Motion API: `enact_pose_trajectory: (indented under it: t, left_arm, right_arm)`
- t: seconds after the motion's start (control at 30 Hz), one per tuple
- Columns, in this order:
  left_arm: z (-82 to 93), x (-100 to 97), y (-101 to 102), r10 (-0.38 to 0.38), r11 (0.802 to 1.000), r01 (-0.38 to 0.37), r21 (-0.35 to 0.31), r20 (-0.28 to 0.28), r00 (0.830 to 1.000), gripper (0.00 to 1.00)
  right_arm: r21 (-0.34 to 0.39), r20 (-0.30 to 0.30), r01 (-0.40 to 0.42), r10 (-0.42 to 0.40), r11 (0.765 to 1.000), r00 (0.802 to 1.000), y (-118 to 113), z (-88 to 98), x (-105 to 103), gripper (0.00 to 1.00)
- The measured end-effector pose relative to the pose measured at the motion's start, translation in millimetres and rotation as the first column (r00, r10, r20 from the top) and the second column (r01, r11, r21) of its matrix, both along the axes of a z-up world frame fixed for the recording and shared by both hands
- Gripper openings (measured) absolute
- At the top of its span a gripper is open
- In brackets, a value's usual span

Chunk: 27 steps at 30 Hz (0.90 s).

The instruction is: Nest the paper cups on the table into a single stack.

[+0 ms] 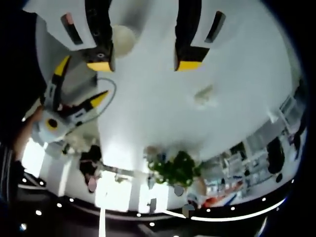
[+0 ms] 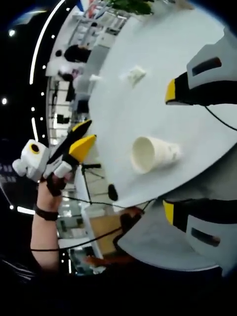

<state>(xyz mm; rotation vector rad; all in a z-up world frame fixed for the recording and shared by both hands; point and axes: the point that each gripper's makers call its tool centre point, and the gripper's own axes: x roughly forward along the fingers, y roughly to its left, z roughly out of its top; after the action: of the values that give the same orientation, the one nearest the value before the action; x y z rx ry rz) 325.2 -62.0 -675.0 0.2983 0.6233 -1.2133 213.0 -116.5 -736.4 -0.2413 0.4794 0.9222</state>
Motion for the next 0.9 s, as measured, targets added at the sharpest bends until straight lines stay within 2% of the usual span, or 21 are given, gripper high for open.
enact_pose_trajectory:
  t: [0.2,0.3,0.4,0.5,0.6,0.73,0.83,0.9]
  left_arm:
    - [-0.7,10.3,2.0,0.078,0.993,-0.081,-0.084,-0.039,0.996,0.58]
    - [-2.8,13.7,2.7,0.111,0.987,-0.118,-0.112,-0.066,0.992,0.65]
    - [-7.4,13.6,3.6,0.116,0.983,-0.127,-0.130,-0.088,0.989,0.67]
    - [-9.2,16.0,3.8,0.127,0.978,-0.139,-0.154,-0.084,0.988,0.69]
    - [-10.5,20.8,4.0,0.147,0.969,-0.163,-0.184,-0.097,0.984,0.71]
    - [-12.4,31.5,2.1,0.181,0.954,-0.199,-0.223,-0.099,0.979,0.83]
    - [-17.2,40.2,1.1,0.197,0.945,-0.218,-0.243,-0.106,0.975,0.86]
    - [-18.6,45.1,-1.0,0.208,0.936,-0.231,-0.266,-0.112,0.972,0.89]
  right_arm:
    - [-0.004,-0.001,0.017,-0.017,1.000,1.000,-0.6,-0.7,2.1,0.79]
    - [-0.003,-0.001,0.023,-0.023,1.000,1.000,0.4,-2.5,1.7,0.81]
    - [-0.004,-0.013,0.035,-0.035,0.999,0.999,1.1,-5.3,0.9,0.83]
    - [0.002,-0.016,0.047,-0.047,0.999,0.999,2.0,-6.4,1.1,0.85]
    - [0.010,-0.017,0.066,-0.066,0.998,0.998,2.6,-8.4,2.8,0.89]
    - [0.018,-0.019,0.088,-0.088,0.996,0.996,2.8,-10.3,5.0,0.93]
    - [0.030,-0.012,0.108,-0.108,0.994,0.994,2.5,-12.3,8.3,1.00]
    - [0.038,-0.031,0.122,-0.121,0.992,0.992,1.9,-14.6,8.0,1.00]
